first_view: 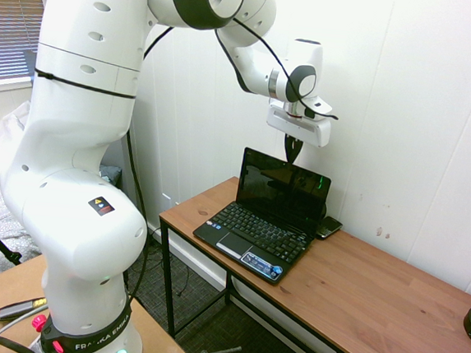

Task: Close the laptop lid

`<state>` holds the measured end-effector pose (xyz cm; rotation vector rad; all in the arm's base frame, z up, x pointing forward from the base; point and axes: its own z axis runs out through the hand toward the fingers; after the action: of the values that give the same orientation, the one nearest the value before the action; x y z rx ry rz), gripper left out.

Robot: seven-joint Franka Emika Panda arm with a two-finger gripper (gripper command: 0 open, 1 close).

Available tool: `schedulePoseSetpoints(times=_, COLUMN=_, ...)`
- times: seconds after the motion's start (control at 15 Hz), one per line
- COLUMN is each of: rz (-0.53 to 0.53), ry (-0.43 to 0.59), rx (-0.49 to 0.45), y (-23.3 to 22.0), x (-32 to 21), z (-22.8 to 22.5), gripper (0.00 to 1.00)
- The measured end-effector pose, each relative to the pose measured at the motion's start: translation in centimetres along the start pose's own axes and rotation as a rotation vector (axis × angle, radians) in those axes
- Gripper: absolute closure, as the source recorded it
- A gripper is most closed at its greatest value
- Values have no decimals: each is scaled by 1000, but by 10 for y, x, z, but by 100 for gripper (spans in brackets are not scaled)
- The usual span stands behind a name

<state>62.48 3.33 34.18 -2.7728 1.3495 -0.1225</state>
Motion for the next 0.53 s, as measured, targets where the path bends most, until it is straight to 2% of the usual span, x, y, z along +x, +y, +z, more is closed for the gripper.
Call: schedulePoseSetpoints(times=0.53, rz=-13, ry=-31, rx=-48, y=24, x=-26, z=-1, gripper=100)
